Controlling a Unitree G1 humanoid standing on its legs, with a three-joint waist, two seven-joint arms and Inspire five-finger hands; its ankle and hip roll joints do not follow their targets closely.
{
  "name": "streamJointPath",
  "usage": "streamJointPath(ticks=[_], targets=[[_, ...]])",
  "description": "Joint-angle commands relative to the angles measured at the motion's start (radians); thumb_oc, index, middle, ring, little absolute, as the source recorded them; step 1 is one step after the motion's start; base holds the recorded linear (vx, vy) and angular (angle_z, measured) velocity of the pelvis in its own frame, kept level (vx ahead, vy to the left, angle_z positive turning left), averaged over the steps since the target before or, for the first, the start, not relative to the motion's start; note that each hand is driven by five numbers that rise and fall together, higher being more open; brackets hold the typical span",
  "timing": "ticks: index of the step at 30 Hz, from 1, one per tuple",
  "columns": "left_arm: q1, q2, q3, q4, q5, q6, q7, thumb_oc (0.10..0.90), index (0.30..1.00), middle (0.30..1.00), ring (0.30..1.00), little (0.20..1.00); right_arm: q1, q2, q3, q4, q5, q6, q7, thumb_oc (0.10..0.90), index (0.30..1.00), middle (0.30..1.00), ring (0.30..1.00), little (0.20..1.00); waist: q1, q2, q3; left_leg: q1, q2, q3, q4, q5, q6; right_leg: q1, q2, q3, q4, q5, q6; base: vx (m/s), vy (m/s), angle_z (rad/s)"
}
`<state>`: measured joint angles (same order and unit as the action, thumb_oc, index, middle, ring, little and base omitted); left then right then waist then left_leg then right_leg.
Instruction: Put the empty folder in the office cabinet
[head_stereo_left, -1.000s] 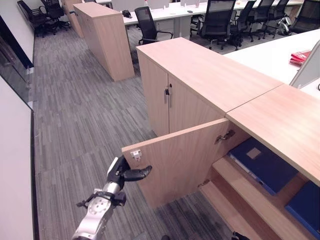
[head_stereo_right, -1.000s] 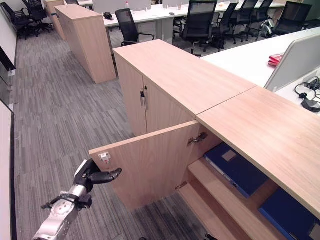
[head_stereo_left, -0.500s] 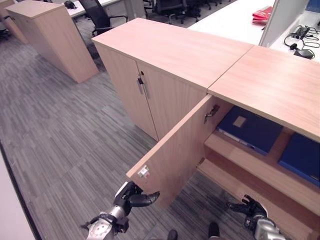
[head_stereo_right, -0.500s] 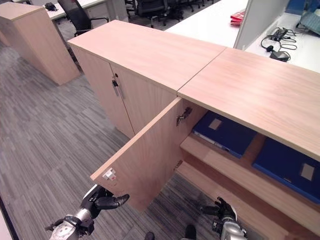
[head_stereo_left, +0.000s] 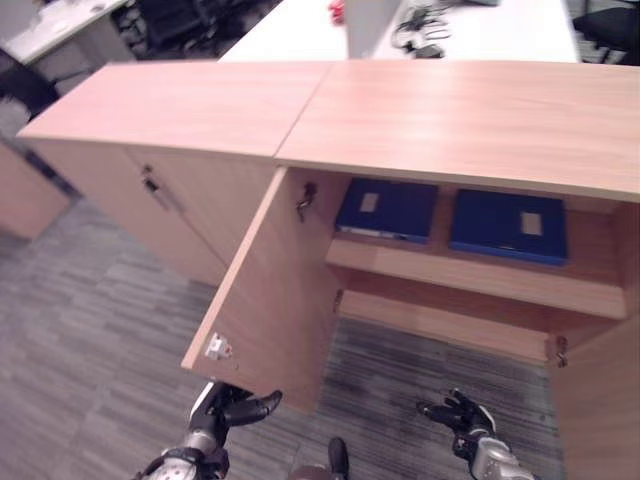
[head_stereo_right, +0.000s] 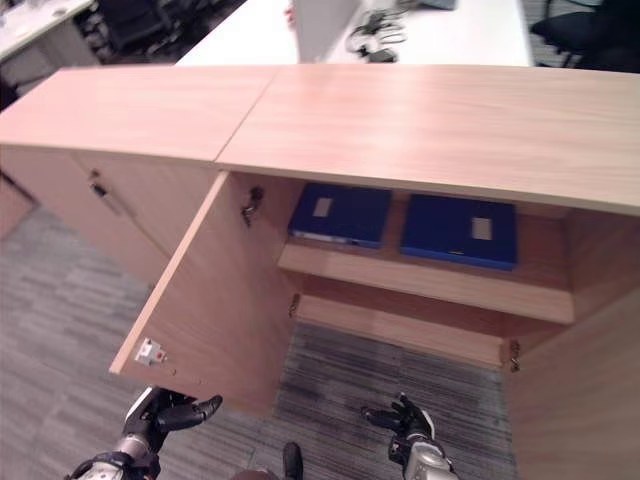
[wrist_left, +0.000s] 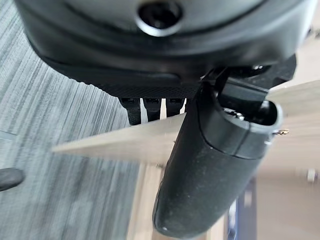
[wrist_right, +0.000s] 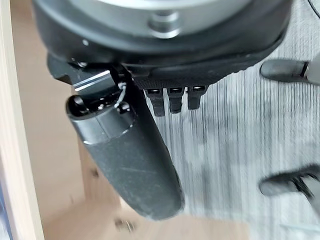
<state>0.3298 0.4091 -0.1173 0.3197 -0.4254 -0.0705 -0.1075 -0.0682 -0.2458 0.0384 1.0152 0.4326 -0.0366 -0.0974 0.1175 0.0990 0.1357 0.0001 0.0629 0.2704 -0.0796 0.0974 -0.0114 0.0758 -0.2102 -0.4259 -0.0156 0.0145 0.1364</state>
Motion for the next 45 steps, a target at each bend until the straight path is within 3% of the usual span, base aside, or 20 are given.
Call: streamJointPath(ticks=[1, 6, 12, 14, 17, 18, 19, 20, 23, 25, 26, 31, 36, 37, 38, 39, 40, 41, 42, 45], targets=[[-0.083, -0.009, -0.008, -0.118, 0.0, -0.083, -0.021, 0.8, 0.9, 0.9, 0.9, 0.9, -0.039, 0.0, 0.005, -0.074, -0.012, -0.042, 0.002, 0.8, 0.9, 0.9, 0.9, 0.9, -0.007, -0.024, -0.035, 0.04, -0.036, -0.057, -0.008, -0.166, 0.003, -0.005, -0.048, -0.028, 0.007, -0.002, 0.066, 0.11, -0.263, -0.38], [-0.169, -0.073, 0.016, 0.011, -0.011, -0.075, 0.055, 0.8, 0.9, 0.9, 0.9, 0.9, -0.015, -0.003, 0.017, -0.057, -0.008, -0.039, -0.004, 0.8, 0.9, 0.9, 0.9, 0.9, -0.07, -0.026, -0.035, 0.081, 0.028, 0.016, 0.0, -0.144, -0.035, 0.002, 0.032, 0.044, -0.072, -0.012, 0.036, 0.07, -0.255, -0.62], [-0.25, -0.103, 0.021, 0.082, -0.019, -0.085, 0.109, 0.8, 0.9, 0.9, 0.9, 0.9, 0.005, -0.011, 0.007, -0.01, -0.006, -0.039, -0.015, 0.8, 0.9, 0.9, 0.9, 0.9, -0.103, -0.029, -0.033, 0.091, 0.074, 0.022, 0.021, -0.122, -0.068, 0.012, 0.077, 0.055, -0.072, -0.047, 0.004, 0.08, -0.212, -0.4], [-0.333, -0.126, 0.043, 0.161, -0.061, -0.095, 0.164, 0.8, 0.9, 0.9, 0.9, 0.9, 0.024, -0.024, 0.017, 0.035, -0.015, -0.035, -0.024, 0.8, 0.9, 0.9, 0.9, 0.9, -0.132, -0.048, -0.013, 0.058, 0.138, 0.019, 0.193, -0.108, -0.096, 0.027, 0.118, 0.081, -0.072, -0.085, -0.036, 0.16, -0.379, -0.08], [-0.381, -0.134, 0.062, 0.221, -0.095, -0.109, 0.196, 0.8, 0.9, 0.9, 0.9, 0.9, 0.019, -0.037, 0.022, 0.055, -0.022, -0.029, -0.027, 0.8, 0.9, 0.9, 0.9, 0.9, -0.132, -0.058, 0.001, 0.025, 0.137, -0.031, 0.281, -0.098, -0.089, 0.039, 0.124, 0.102, -0.072, -0.099, -0.047, 0.08, -0.143, -0.52], [-0.427, -0.124, 0.076, 0.264, -0.114, -0.12, 0.219, 0.8, 0.9, 0.9, 0.9, 0.9, 0.013, -0.052, 0.022, 0.074, -0.029, -0.024, -0.031, 0.8, 0.9, 0.9, 0.9, 0.9, -0.121, -0.077, 0.003, -0.042, 0.081, -0.092, 0.274, -0.107, -0.058, 0.031, 0.113, 0.116, -0.072, -0.087, -0.05, 0.05, -0.077, -0.81], [-0.427, -0.124, 0.076, 0.265, -0.114, -0.12, 0.219, 0.8, 0.9, 0.9, 0.9, 0.9, 0.012, -0.051, 0.022, 0.074, -0.029, -0.025, -0.031, 0.8, 0.9, 0.9, 0.9, 0.9, -0.121, -0.077, 0.003, -0.043, 0.081, -0.093, 0.275, -0.108, -0.057, 0.031, 0.112, 0.115, -0.072, -0.087, -0.049, 0.13, -0.023, -0.6], [-0.461, -0.084, 0.1, 0.291, -0.112, -0.126, 0.237, 0.8, 0.9, 0.9, 0.9, 0.9, 0.013, -0.068, 0.025, 0.074, -0.033, -0.025, -0.029, 0.8, 0.9, 0.9, 0.9, 0.9, -0.109, -0.089, 0.005, -0.09, 0.033, -0.163, 0.222, -0.114, -0.055, 0.039, 0.111, 0.144, -0.072, -0.089, -0.043, 0.17, 0.022, -0.24], [-0.544, 0.016, 0.136, 0.397, -0.117, -0.132, 0.26, 0.8, 0.9, 0.9, 0.9, 0.9, -0.01, -0.084, 0.042, 0.071, -0.034, -0.034, -0.024, 0.8, 0.9, 0.9, 0.9, 0.9, -0.088, -0.093, 0.015, -0.168, 0.001, -0.261, 0.153, -0.041, -0.074, 0.05, 0.127, 0.181, -0.072, -0.094, -0.038, 0.16, 0.032, -0.3], [-0.581, 0.054, 0.148, 0.446, -0.133, -0.135, 0.265, 0.8, 0.9, 0.9, 0.9, 0.9, -0.02, -0.086, 0.05, 0.068, -0.033, -0.037, -0.023, 0.8, 0.9, 0.9, 0.9, 0.9, -0.085, -0.093, 0.019, -0.188, -0.003, -0.291, 0.126, -0.021, -0.081, 0.051, 0.134, 0.197, -0.072, -0.097, -0.037, 0.12, 0.052, -0.57], [-0.65, 0.144, 0.18, 0.515, -0.166, -0.136, 0.281, 0.8, 0.9, 0.9, 0.9, 0.9, -0.022, -0.09, 0.066, 0.052, -0.024, -0.045, -0.018, 0.8, 0.9, 0.9, 0.9, 0.9, -0.087, -0.092, 0.022, -0.214, 0.009, -0.309, 0.096, 0.002, -0.092, 0.06, 0.146, 0.222, -0.072, -0.106, -0.032, 0.15, 0.077, -0.77], [-0.72, 0.248, 0.216, 0.596, -0.179, -0.132, 0.282, 0.8, 0.9, 0.9, 0.9, 0.9, -0.009, -0.078, 0.081, 0.057, -0.018, -0.051, 0.002, 0.8, 0.9, 0.9, 0.9, 0.9, -0.083, -0.093, 0.002, -0.173, 0.028, -0.293, 0.055, 0.01, -0.087, 0.1, 0.153, 0.251, -0.072, -0.123, -0.025, 0.19, 0.152, -0.82], [-0.767, 0.358, 0.228, 0.639, -0.169, -0.124, 0.274, 0.8, 0.9, 0.9, 0.9, 0.9, 0.014, -0.029, 0.085, 0.067, -0.011, -0.046, 0.022, 0.8, 0.9, 0.9, 0.9, 0.9, -0.084, -0.14, -0.036, -0.118, 0.01, -0.27, 0.072, -0.031, -0.057, 0.086, 0.122, 0.27, 0.032, -0.141, -0.008, 0.17, 0.199, -0.19], [-0.78, 0.389, 0.225, 0.642, -0.146, -0.12, 0.274, 0.8, 0.9, 0.9, 0.9, 0.9, 0.013, -0.007, 0.086, 0.072, -0.01, -0.046, 0.026, 0.8, 0.9, 0.9, 0.9, 0.9, -0.084, -0.155, -0.038, -0.095, 0.005, -0.249, 0.078, -0.053, -0.038, 0.043, 0.119, 0.274, 0.125, -0.141, 0.018, 0.06, 0.127, -0.04], [-0.78, 0.39, 0.224, 0.642, -0.146, -0.12, 0.274, 0.8, 0.9, 0.9, 0.9, 0.9, 0.012, -0.007, 0.086, 0.072, -0.01, -0.046, 0.026, 0.8, 0.9, 0.9, 0.9, 0.9, -0.082, -0.156, -0.038, -0.096, 0.005, -0.247, 0.079, -0.053, -0.038, 0.04, 0.118, 0.276, 0.131, -0.143, 0.019, 0.07, 0.212, -0.14], [-0.78, 0.403, 0.228, 0.651, -0.142, -0.117, 0.271, 0.8, 0.9, 0.9, 0.9, 0.9, 0.01, 0.003, 0.089, 0.074, -0.008, -0.045, 0.027, 0.8, 0.9, 0.9, 0.9, 0.9, -0.084, -0.161, -0.033, -0.084, 0.005, -0.235, 0.086, -0.064, -0.029, 0.009, 0.121, 0.271, 0.194, -0.125, 0.044, -0.01, 0.208, -0.18], [-0.766, 0.429, 0.253, 0.648, -0.141, -0.114, 0.275, 0.8, 0.9, 0.9, 0.9, 0.9, -0.001, 0.013, 0.094, 0.072, -0.008, -0.041, 0.032, 0.8, 0.9, 0.9, 0.9, 0.9, -0.084, -0.15, -0.014, -0.061, 0.016, -0.207, 0.096, -0.083, -0.011, -0.078, 0.106, 0.252, 0.36, -0.073, 0.088, -0.01, 0.206, -0.22], [-0.766, 0.429, 0.253, 0.648, -0.141, -0.114, 0.275, 0.8, 0.9, 0.9, 0.9, 0.9, -0.001, 0.013, 0.094, 0.072, -0.008, -0.041, 0.032, 0.8, 0.9, 0.9, 0.9, 0.9, -0.084, -0.151, -0.014, -0.062, 0.015, -0.206, 0.096, -0.083, -0.011, -0.08, 0.105, 0.253, 0.361, -0.074, 0.088, 0.0, 0.271, -0.32], [-0.744, 0.447, 0.266, 0.656, -0.127, -0.111, 0.276, 0.8, 0.9, 0.9, 0.9, 0.9, -0.01, 0.029, 0.095, 0.067, -0.016, -0.038, 0.034, 0.8, 0.9, 0.9, 0.9, 0.9, -0.084, -0.133, -0.002, -0.037, 0.023, -0.195, 0.093, -0.098, 0.006, -0.141, 0.092, 0.201, 0.476, -0.038, 0.119, 0.02, 0.151, -0.37], [-0.722, 0.463, 0.288, 0.672, -0.114, -0.112, 0.272, 0.8, 0.9, 0.9, 0.9, 0.9, -0.004, 0.045, 0.102, 0.065, -0.026, -0.034, 0.041, 0.8, 0.9, 0.9, 0.9, 0.9, -0.081, -0.138, -0.001, 0.022, 0.011, -0.17, 0.044, -0.113, 0.011, -0.16, 0.052, 0.146, 0.442, -0.031, 0.121, 0.11, 0.138, -0.51]])
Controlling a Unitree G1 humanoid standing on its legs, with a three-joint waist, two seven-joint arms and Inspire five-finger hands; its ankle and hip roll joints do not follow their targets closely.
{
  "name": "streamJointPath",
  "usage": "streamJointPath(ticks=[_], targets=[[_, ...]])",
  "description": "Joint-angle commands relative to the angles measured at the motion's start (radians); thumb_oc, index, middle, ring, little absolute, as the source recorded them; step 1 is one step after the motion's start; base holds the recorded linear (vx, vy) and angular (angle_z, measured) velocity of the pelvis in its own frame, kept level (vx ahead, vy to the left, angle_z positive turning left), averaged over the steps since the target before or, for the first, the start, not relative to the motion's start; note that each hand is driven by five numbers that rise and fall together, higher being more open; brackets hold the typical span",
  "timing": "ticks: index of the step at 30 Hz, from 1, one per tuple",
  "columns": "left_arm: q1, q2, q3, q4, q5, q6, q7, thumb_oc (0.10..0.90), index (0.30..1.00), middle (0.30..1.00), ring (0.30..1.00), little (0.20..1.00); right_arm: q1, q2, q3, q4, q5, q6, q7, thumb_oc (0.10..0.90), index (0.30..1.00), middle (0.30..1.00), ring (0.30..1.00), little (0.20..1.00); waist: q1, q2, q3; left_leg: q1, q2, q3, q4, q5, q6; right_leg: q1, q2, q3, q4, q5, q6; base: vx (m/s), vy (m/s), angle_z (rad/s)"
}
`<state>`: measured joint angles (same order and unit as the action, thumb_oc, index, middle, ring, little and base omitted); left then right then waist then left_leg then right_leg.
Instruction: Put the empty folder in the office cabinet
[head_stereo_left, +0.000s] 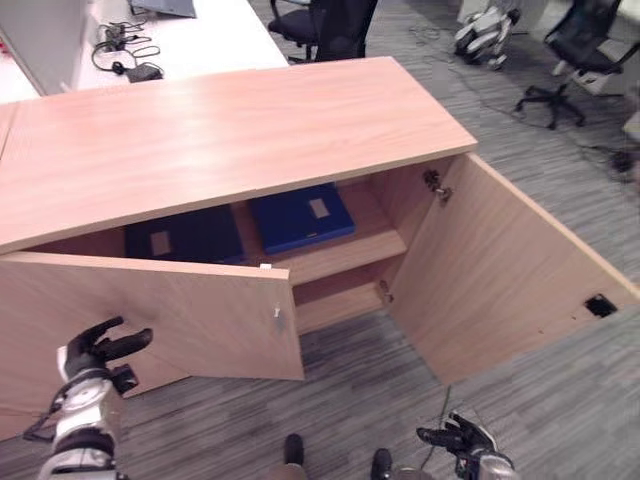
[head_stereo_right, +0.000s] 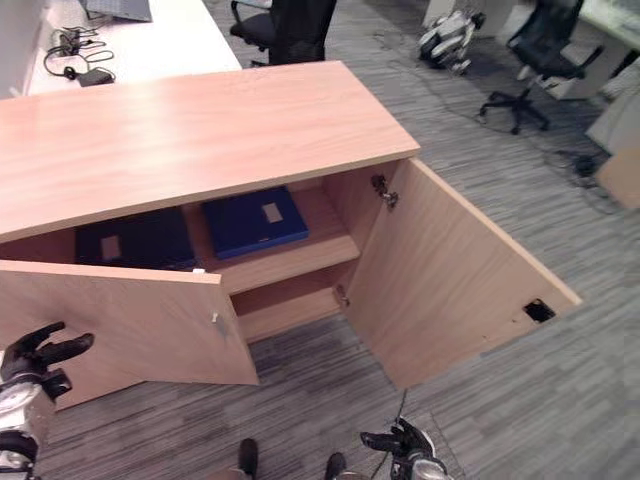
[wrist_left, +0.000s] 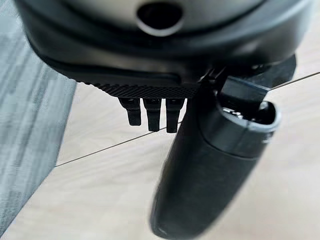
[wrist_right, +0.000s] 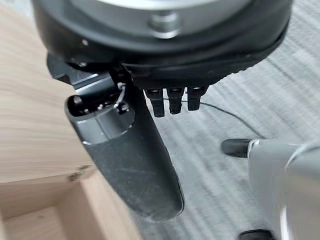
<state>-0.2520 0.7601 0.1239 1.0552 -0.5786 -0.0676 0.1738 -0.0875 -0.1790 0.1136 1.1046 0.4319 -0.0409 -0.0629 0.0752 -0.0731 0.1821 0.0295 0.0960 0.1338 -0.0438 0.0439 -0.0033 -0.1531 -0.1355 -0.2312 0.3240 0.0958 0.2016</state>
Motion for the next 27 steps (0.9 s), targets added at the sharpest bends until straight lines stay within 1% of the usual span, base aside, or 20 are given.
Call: streamJointPath(ticks=[1, 2, 3, 4, 5, 6, 8, 9, 10, 11, 12, 13, 14, 15, 16, 17, 22, 24, 25, 27], targets=[[-0.13, 0.113, 0.051, -0.062, 0.048, -0.113, -0.012, 0.8, 0.9, 0.9, 0.9, 0.9, 0.021, -0.021, 0.029, -0.022, -0.029, -0.031, 0.008, 0.8, 0.9, 0.9, 0.9, 0.9, -0.033, 0.029, -0.049, 0.004, -0.029, -0.029, -0.003, -0.065, 0.0, 0.095, -0.037, -0.079, 0.018, -0.125, 0.039, 0.13, -0.035, -0.31], [-0.112, 0.105, 0.044, -0.051, 0.068, -0.107, -0.004, 0.8, 0.9, 0.9, 0.9, 0.9, 0.016, -0.03, 0.029, -0.01, -0.036, -0.038, -0.003, 0.8, 0.9, 0.9, 0.9, 0.9, -0.011, 0.025, -0.047, 0.007, -0.035, -0.027, -0.01, -0.073, -0.007, 0.128, -0.052, -0.117, -0.151, -0.117, 0.002, 0.13, -0.035, -0.2], [-0.112, 0.104, 0.044, -0.051, 0.068, -0.107, -0.004, 0.8, 0.9, 0.9, 0.9, 0.9, 0.016, -0.03, 0.029, -0.01, -0.036, -0.038, -0.003, 0.8, 0.9, 0.9, 0.9, 0.9, -0.011, 0.026, -0.046, 0.009, -0.035, -0.027, -0.01, -0.073, -0.007, 0.13, -0.051, -0.117, -0.152, -0.116, 0.002, 0.18, -0.005, -0.17], [-0.119, 0.1, 0.043, -0.042, 0.063, -0.113, -0.018, 0.8, 0.9, 0.9, 0.9, 0.9, 0.038, -0.034, 0.039, -0.012, -0.048, -0.026, 0.01, 0.8, 0.9, 0.9, 0.9, 0.9, -0.014, 0.02, -0.063, 0.019, -0.051, -0.034, -0.023, -0.075, -0.006, 0.141, -0.046, -0.078, -0.229, -0.085, -0.001, 0.1, 0.024, -0.12], [-0.119, 0.1, 0.044, -0.042, 0.063, -0.114, -0.019, 0.8, 0.9, 0.9, 0.9, 0.9, 0.038, -0.034, 0.038, -0.012, -0.048, -0.026, 0.01, 0.8, 0.9, 0.9, 0.9, 0.9, -0.014, 0.02, -0.065, 0.016, -0.052, -0.034, -0.023, -0.073, -0.005, 0.139, -0.046, -0.078, -0.232, -0.081, -0.002, 0.22, 0.011, -0.03], [-0.101, 0.083, 0.053, -0.051, 0.049, -0.126, -0.02, 0.8, 0.9, 0.9, 0.9, 0.9, 0.057, -0.042, 0.033, -0.015, -0.057, -0.029, 0.014, 0.8, 0.9, 0.9, 0.9, 0.9, -0.02, 0.016, -0.08, 0.021, -0.064, -0.04, -0.026, -0.083, -0.005, 0.17, -0.039, -0.067, -0.29, -0.072, -0.005, 0.12, -0.012, 0.09], [-0.088, 0.066, 0.06, -0.07, 0.044, -0.129, -0.02, 0.8, 0.9, 0.9, 0.9, 0.9, 0.06, -0.043, 0.029, -0.017, -0.056, -0.03, 0.015, 0.8, 0.9, 0.9, 0.9, 0.9, -0.019, 0.016, -0.09, 0.019, -0.066, -0.041, -0.028, -0.081, -0.006, 0.177, -0.04, -0.072, -0.306, -0.065, -0.004, 0.15, -0.017, 0.15], [-0.051, 0.021, 0.07, -0.118, 0.047, -0.134, -0.017, 0.8, 0.9, 0.9, 0.9, 0.9, 0.066, -0.048, 0.025, -0.018, -0.058, -0.029, 0.012, 0.8, 0.9, 0.9, 0.9, 0.9, -0.017, 0.019, -0.106, 0.028, -0.065, -0.045, -0.037, -0.085, -0.01, 0.199, -0.036, -0.075, -0.336, -0.061, -0.008, 0.14, -0.018, 0.14], [-0.049, 0.02, 0.072, -0.119, 0.048, -0.134, -0.016, 0.8, 0.9, 0.9, 0.9, 0.9, 0.067, -0.048, 0.026, -0.019, -0.058, -0.029, 0.012, 0.8, 0.9, 0.9, 0.9, 0.9, -0.018, 0.019, -0.106, 0.029, -0.064, -0.046, -0.037, -0.086, -0.01, 0.2, -0.035, -0.076, -0.338, -0.06, -0.008, 0.13, -0.026, 0.15], [-0.031, -0.001, 0.075, -0.14, 0.046, -0.136, -0.016, 0.8, 0.9, 0.9, 0.9, 0.9, 0.07, -0.051, 0.021, -0.021, -0.059, -0.029, 0.012, 0.8, 0.9, 0.9, 0.9, 0.9, -0.017, 0.02, -0.112, 0.036, -0.064, -0.049, -0.042, -0.087, -0.012, 0.214, -0.032, -0.078, -0.354, -0.063, -0.01, 0.1, -0.045, 0.06], [0.009, -0.058, 0.077, -0.208, 0.041, -0.141, -0.016, 0.8, 0.9, 0.9, 0.9, 0.9, 0.073, -0.054, 0.006, -0.017, -0.06, -0.029, 0.007, 0.8, 0.9, 0.9, 0.9, 0.9, -0.011, 0.021, -0.117, 0.045, -0.061, -0.057, -0.044, -0.091, -0.017, 0.236, -0.025, -0.083, -0.374, -0.072, -0.017, 0.1, -0.045, 0.05], [0.012, -0.06, 0.079, -0.211, 0.043, -0.14, -0.015, 0.8, 0.9, 0.9, 0.9, 0.9, 0.074, -0.055, 0.007, -0.017, -0.06, -0.029, 0.007, 0.8, 0.9, 0.9, 0.9, 0.9, -0.012, 0.022, -0.116, 0.047, -0.06, -0.057, -0.044, -0.091, -0.017, 0.239, -0.024, -0.084, -0.376, -0.071, -0.017, 0.09, -0.054, 0.07], [0.043, -0.097, 0.078, -0.254, 0.039, -0.143, -0.02, 0.8, 0.9, 0.9, 0.9, 0.9, 0.076, -0.054, -0.002, -0.017, -0.058, -0.028, 0.004, 0.8, 0.9, 0.9, 0.9, 0.9, -0.009, 0.024, -0.12, 0.053, -0.059, -0.061, -0.044, -0.094, -0.02, 0.254, -0.021, -0.087, -0.389, -0.075, -0.02, 0.09, -0.057, 0.13], [0.106, -0.171, 0.062, -0.35, 0.052, -0.146, -0.03, 0.8, 0.9, 0.9, 0.9, 0.9, 0.083, -0.053, -0.021, -0.011, -0.055, -0.026, 0.002, 0.8, 0.9, 0.9, 0.9, 0.9, -0.003, 0.028, -0.126, 0.062, -0.055, -0.066, -0.044, -0.096, -0.024, 0.276, -0.016, -0.096, -0.408, -0.082, -0.025, 0.1, -0.074, 0.1], [0.141, -0.212, 0.049, -0.393, 0.062, -0.147, -0.039, 0.8, 0.9, 0.9, 0.9, 0.9, 0.083, -0.051, -0.028, -0.01, -0.054, -0.026, 0.0, 0.8, 0.9, 0.9, 0.9, 0.9, 0.001, 0.03, -0.129, 0.066, -0.052, -0.068, -0.044, -0.096, -0.027, 0.282, -0.014, -0.098, -0.411, -0.087, -0.027, 0.09, -0.101, 0.07], [0.202, -0.276, 0.014, -0.474, 0.089, -0.141, -0.069, 0.8, 0.9, 0.9, 0.9, 0.9, 0.083, -0.051, -0.036, -0.005, -0.061, -0.023, 0.003, 0.8, 0.9, 0.9, 0.9, 0.9, 0.008, 0.033, -0.128, 0.069, -0.049, -0.073, -0.044, -0.095, -0.031, 0.288, -0.009, -0.102, -0.411, -0.099, -0.031, 0.04, -0.075, 0.03], [0.346, -0.366, -0.075, -0.657, 0.138, -0.12, -0.157, 0.8, 0.9, 0.9, 0.9, 0.9, 0.079, -0.054, -0.056, -0.001, -0.068, -0.022, 0.007, 0.8, 0.9, 0.9, 0.9, 0.9, 0.027, 0.051, -0.12, 0.068, -0.038, -0.081, -0.044, -0.086, -0.038, 0.294, -0.004, -0.106, -0.411, -0.118, -0.041, 0.0, -0.068, -0.01], [0.412, -0.4, -0.119, -0.741, 0.142, -0.104, -0.205, 0.8, 0.9, 0.9, 0.9, 0.9, 0.075, -0.056, -0.061, 0.005, -0.068, -0.022, 0.006, 0.8, 0.9, 0.9, 0.9, 0.9, 0.034, 0.059, -0.107, 0.063, -0.033, -0.086, -0.042, -0.078, -0.042, 0.293, 0.0, -0.108, -0.411, -0.122, -0.048, -0.03, -0.093, -0.01], [0.413, -0.4, -0.119, -0.742, 0.142, -0.103, -0.205, 0.8, 0.9, 0.9, 0.9, 0.9, 0.076, -0.056, -0.061, 0.005, -0.068, -0.022, 0.006, 0.8, 0.9, 0.9, 0.9, 0.9, 0.034, 0.06, -0.108, 0.063, -0.033, -0.086, -0.042, -0.078, -0.042, 0.293, 0.001, -0.108, -0.411, -0.122, -0.048, -0.04, -0.091, 0.01], [0.447, -0.401, -0.165, -0.762, 0.16, -0.097, -0.245, 0.8, 0.9, 0.9, 0.9, 0.9, 0.07, -0.062, -0.064, 0.005, -0.063, -0.025, 0.006, 0.8, 0.9, 0.9, 0.9, 0.9, 0.034, 0.068, -0.099, 0.057, -0.028, -0.089, -0.038, -0.072, -0.046, 0.292, 0.005, -0.108, -0.411, -0.126, -0.052, -0.04, -0.072, 0.02]])
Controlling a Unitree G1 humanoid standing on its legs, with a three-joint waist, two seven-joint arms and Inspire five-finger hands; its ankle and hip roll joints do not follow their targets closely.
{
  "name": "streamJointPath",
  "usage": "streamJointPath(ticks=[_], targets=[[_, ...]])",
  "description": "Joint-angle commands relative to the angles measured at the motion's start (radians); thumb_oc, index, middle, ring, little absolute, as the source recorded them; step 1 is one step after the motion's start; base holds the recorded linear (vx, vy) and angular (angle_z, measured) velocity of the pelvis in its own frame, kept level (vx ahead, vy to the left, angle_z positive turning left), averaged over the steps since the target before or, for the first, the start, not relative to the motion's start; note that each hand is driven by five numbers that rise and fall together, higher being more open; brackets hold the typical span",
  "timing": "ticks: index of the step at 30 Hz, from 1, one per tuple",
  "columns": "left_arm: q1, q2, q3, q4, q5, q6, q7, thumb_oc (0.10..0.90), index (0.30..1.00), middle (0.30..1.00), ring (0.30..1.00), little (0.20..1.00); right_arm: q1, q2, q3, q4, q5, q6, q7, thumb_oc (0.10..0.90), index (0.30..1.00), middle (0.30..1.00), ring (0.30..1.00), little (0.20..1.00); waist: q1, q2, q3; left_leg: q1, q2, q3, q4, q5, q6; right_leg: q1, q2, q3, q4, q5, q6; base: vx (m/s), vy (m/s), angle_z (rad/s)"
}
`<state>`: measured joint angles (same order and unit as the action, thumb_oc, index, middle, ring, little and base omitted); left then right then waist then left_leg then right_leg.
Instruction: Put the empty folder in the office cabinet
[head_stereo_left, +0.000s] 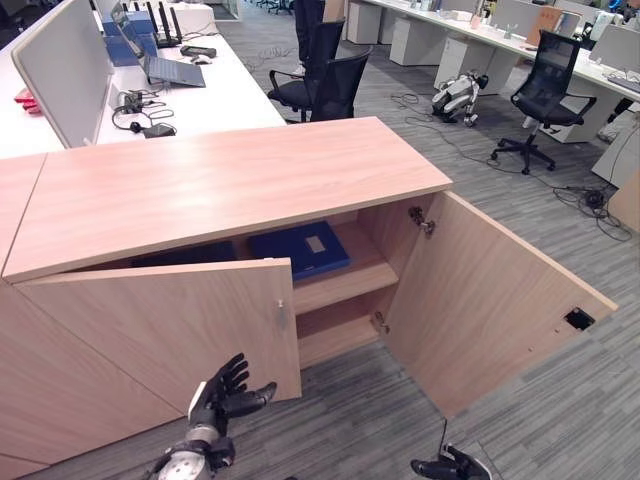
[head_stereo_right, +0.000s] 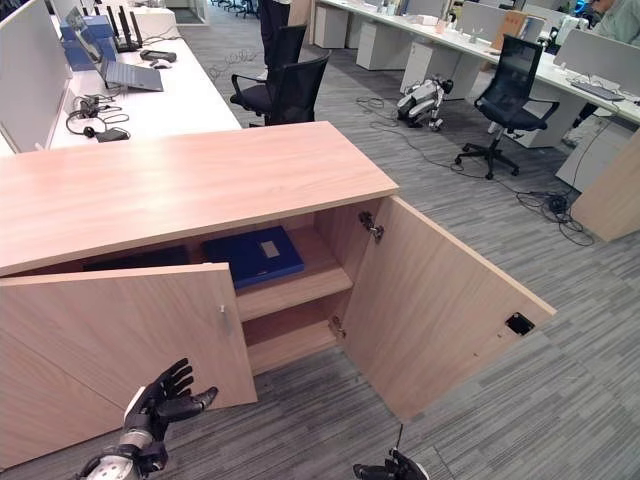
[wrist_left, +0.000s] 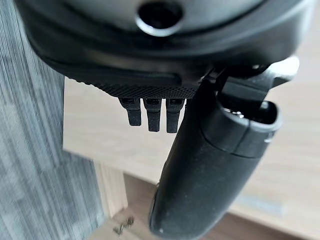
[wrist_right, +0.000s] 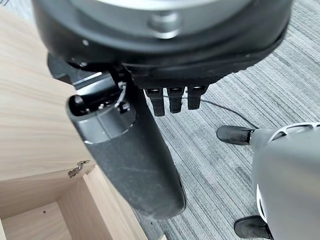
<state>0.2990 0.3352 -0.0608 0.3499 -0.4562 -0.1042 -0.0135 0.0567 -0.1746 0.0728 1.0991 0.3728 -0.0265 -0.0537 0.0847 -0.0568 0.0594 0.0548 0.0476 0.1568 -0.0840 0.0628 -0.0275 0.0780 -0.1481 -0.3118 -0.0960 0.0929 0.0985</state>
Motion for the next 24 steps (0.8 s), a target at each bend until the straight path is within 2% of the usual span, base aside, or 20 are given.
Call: streamJointPath(ticks=[1, 6, 7, 16, 21, 22, 23, 24], targets=[[-0.092, 0.026, 0.006, -0.057, 0.043, -0.055, -0.071, 0.8, 0.9, 0.9, 0.9, 0.9, -0.075, -0.068, -0.022, 0.01, -0.004, -0.04, -0.001, 0.8, 0.9, 0.9, 0.9, 0.9, 0.024, 0.055, 0.027, 0.03, 0.022, -0.11, 0.003, -0.089, -0.023, 0.06, 0.02, -0.028, 0.009, -0.125, 0.049, -0.05, -0.089, 0.03], [-0.074, 0.02, -0.045, -0.002, 0.049, -0.03, -0.097, 0.8, 0.9, 0.9, 0.9, 0.9, -0.08, -0.082, -0.008, -0.007, 0.0, -0.045, 0.001, 0.8, 0.9, 0.9, 0.9, 0.9, 0.014, 0.077, 0.044, 0.023, 0.042, -0.097, 0.005, -0.069, -0.039, 0.052, 0.034, -0.032, 0.009, -0.135, 0.04, -0.04, -0.096, -0.01], [-0.076, 0.015, -0.057, 0.026, 0.062, -0.024, -0.091, 0.8, 0.9, 0.9, 0.9, 0.9, -0.083, -0.089, -0.006, -0.024, 0.007, -0.047, -0.004, 0.8, 0.9, 0.9, 0.9, 0.9, 0.001, 0.085, 0.05, 0.02, 0.049, -0.093, 0.004, -0.06, -0.046, 0.049, 0.039, -0.034, 0.009, -0.138, 0.035, -0.03, -0.086, -0.03], [-0.114, -0.011, -0.078, 0.175, 0.109, -0.008, -0.053, 0.8, 0.9, 0.9, 0.9, 0.9, -0.095, -0.106, 0.015, -0.06, 0.006, -0.05, -0.012, 0.8, 0.9, 0.9, 0.9, 0.9, -0.035, 0.116, 0.064, 0.013, 0.095, -0.039, 0.028, -0.037, -0.075, 0.028, 0.075, -0.025, 0.009, -0.152, 0.016, -0.02, -0.117, -0.13], [-0.141, -0.031, -0.095, 0.271, 0.112, -0.002, -0.043, 0.8, 0.9, 0.9, 0.9, 0.9, -0.104, -0.12, 0.019, -0.087, 0.02, -0.06, -0.016, 0.8, 0.9, 0.9, 0.9, 0.9, -0.059, 0.116, 0.096, -0.044, 0.127, -0.033, 0.206, -0.055, -0.093, 0.03, 0.086, -0.002, 0.009, -0.169, -0.007, -0.03, -0.09, -0.21], [-0.144, -0.036, -0.097, 0.292, 0.116, -0.004, -0.038, 0.8, 0.9, 0.9, 0.9, 0.9, -0.108, -0.123, 0.02, -0.089, 0.023, -0.061, -0.018, 0.8, 0.9, 0.9, 0.9, 0.9, -0.059, 0.114, 0.105, -0.061, 0.123, -0.054, 0.247, -0.052, -0.093, 0.033, 0.087, 0.008, 0.009, -0.17, -0.011, -0.03, -0.023, -0.25], [-0.158, -0.044, -0.105, 0.343, 0.125, -0.007, -0.028, 0.8, 0.9, 0.9, 0.9, 0.9, -0.116, -0.129, 0.024, -0.085, 0.023, -0.06, -0.019, 0.8, 0.9, 0.9, 0.9, 0.9, -0.051, 0.109, 0.114, -0.093, 0.062, -0.128, 0.273, -0.081, -0.073, 0.033, 0.082, 0.036, 0.009, -0.168, -0.012, -0.02, 0.002, -0.43], [-0.159, -0.044, -0.105, 0.343, 0.125, -0.007, -0.028, 0.8, 0.9, 0.9, 0.9, 0.9, -0.116, -0.129, 0.024, -0.085, 0.023, -0.06, -0.019, 0.8, 0.9, 0.9, 0.9, 0.9, -0.052, 0.108, 0.111, -0.098, 0.06, -0.129, 0.272, -0.077, -0.072, 0.028, 0.08, 0.034, 0.009, -0.167, -0.011, 0.0, 0.029, -0.7]])
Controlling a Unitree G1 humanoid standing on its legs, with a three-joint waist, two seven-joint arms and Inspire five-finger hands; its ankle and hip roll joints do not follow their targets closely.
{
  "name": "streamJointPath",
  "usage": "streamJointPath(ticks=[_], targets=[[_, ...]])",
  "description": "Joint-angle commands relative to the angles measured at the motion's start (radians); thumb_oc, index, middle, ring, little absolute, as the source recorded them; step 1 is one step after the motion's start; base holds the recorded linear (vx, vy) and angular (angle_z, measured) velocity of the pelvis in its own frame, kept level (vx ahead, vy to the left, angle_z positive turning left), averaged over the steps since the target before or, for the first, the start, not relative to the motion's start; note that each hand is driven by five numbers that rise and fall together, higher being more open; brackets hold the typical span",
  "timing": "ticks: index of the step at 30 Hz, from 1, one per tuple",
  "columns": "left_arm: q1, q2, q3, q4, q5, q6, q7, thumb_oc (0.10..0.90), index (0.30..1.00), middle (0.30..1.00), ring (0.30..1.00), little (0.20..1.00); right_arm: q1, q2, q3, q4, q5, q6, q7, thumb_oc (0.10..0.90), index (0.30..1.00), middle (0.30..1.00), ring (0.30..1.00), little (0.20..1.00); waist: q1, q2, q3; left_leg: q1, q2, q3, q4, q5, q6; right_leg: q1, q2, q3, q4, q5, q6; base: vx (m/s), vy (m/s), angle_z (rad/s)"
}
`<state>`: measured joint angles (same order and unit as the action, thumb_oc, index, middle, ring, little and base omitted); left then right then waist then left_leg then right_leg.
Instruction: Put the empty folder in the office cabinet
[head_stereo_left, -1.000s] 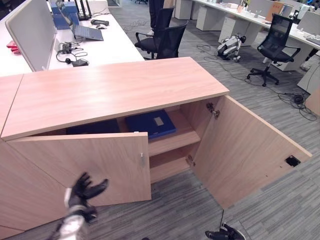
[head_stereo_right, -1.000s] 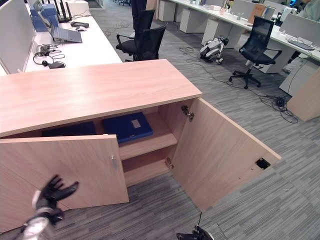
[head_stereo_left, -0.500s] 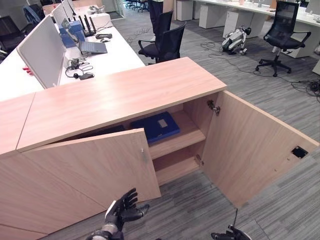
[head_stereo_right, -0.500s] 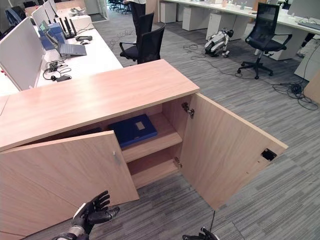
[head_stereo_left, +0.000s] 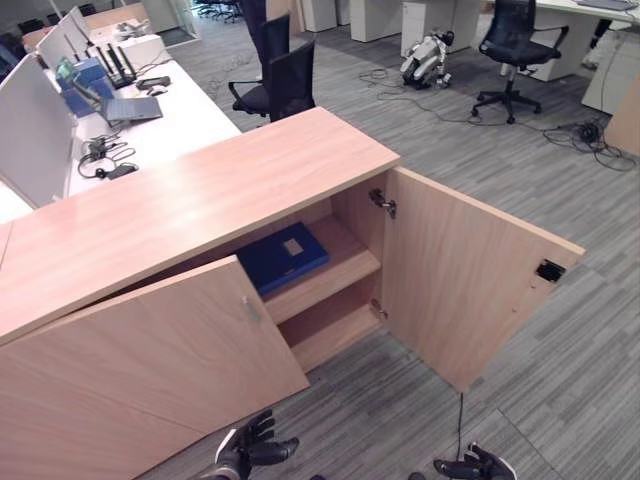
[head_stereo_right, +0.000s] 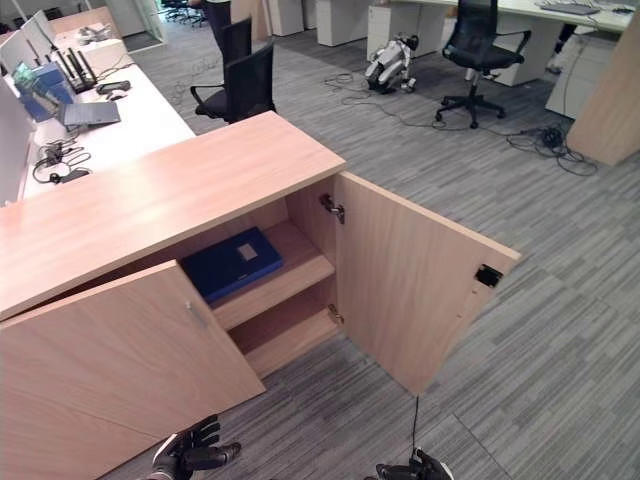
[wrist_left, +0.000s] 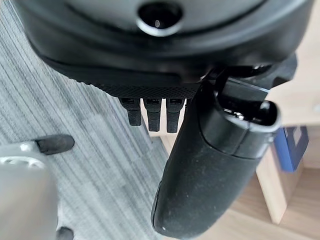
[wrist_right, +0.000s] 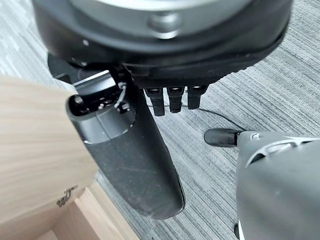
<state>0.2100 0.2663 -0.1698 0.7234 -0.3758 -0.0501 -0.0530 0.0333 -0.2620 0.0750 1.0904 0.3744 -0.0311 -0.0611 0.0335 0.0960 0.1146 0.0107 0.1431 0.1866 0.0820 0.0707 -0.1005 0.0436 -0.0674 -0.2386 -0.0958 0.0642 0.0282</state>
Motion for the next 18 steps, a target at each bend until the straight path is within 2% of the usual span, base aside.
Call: streamJointPath(ticks=[1, 2, 6, 11, 18], targets=[[-0.082, 0.012, -0.004, 0.019, 0.051, -0.061, 0.014, 0.8, 0.9, 0.9, 0.9, 0.9, -0.091, -0.048, 0.023, -0.077, 0.018, -0.057, -0.013, 0.8, 0.9, 0.9, 0.9, 0.9, 0.007, -0.051, 0.057, -0.088, -0.113, -0.235, 0.078, -0.112, 0.02, 0.059, -0.002, -0.016, 0.008, -0.13, 0.06, -0.02, 0.034, -0.94], [-0.098, 0.004, -0.008, 0.076, 0.063, -0.066, 0.016, 0.8, 0.9, 0.9, 0.9, 0.9, -0.099, -0.052, 0.028, -0.073, 0.009, -0.06, -0.012, 0.8, 0.9, 0.9, 0.9, 0.9, 0.005, -0.058, 0.066, -0.114, -0.145, -0.273, 0.065, -0.103, 0.017, 0.056, -0.001, 0.009, 0.008, -0.122, 0.063, -0.01, 0.032, -0.91], [-0.109, 0.003, -0.001, 0.155, 0.089, -0.06, 0.014, 0.8, 0.9, 0.9, 0.9, 0.9, -0.1, -0.047, 0.028, -0.057, -0.003, -0.057, -0.01, 0.8, 0.9, 0.9, 0.9, 0.9, -0.006, -0.054, 0.038, -0.047, -0.122, -0.251, -0.025, -0.1, 0.03, 0.057, 0.011, 0.018, 0.008, -0.124, 0.064, 0.06, 0.054, -0.65], [-0.129, -0.003, 0.019, 0.299, 0.129, -0.052, 0.026, 0.8, 0.9, 0.9, 0.9, 0.9, -0.093, -0.012, 0.025, -0.037, 0.01, -0.057, -0.01, 0.8, 0.9, 0.9, 0.9, 0.9, -0.028, -0.065, -0.004, 0.053, -0.109, -0.219, -0.141, -0.091, 0.052, 0.063, 0.02, 0.047, 0.008, -0.119, 0.066, 0.09, 0.08, -0.25], [-0.111, -0.004, 0.023, 0.368, 0.154, -0.047, 0.022, 0.8, 0.9, 0.9, 0.9, 0.9, -0.161, -0.024, 0.003, -0.035, 0.056, -0.066, -0.025, 0.8, 0.9, 0.9, 0.9, 0.9, -0.016, -0.073, -0.027, 0.081, -0.119, -0.21, -0.169, -0.102, 0.066, 0.067, 0.019, 0.056, 0.008, -0.118, 0.075, 0.05, 0.062, -0.07]])
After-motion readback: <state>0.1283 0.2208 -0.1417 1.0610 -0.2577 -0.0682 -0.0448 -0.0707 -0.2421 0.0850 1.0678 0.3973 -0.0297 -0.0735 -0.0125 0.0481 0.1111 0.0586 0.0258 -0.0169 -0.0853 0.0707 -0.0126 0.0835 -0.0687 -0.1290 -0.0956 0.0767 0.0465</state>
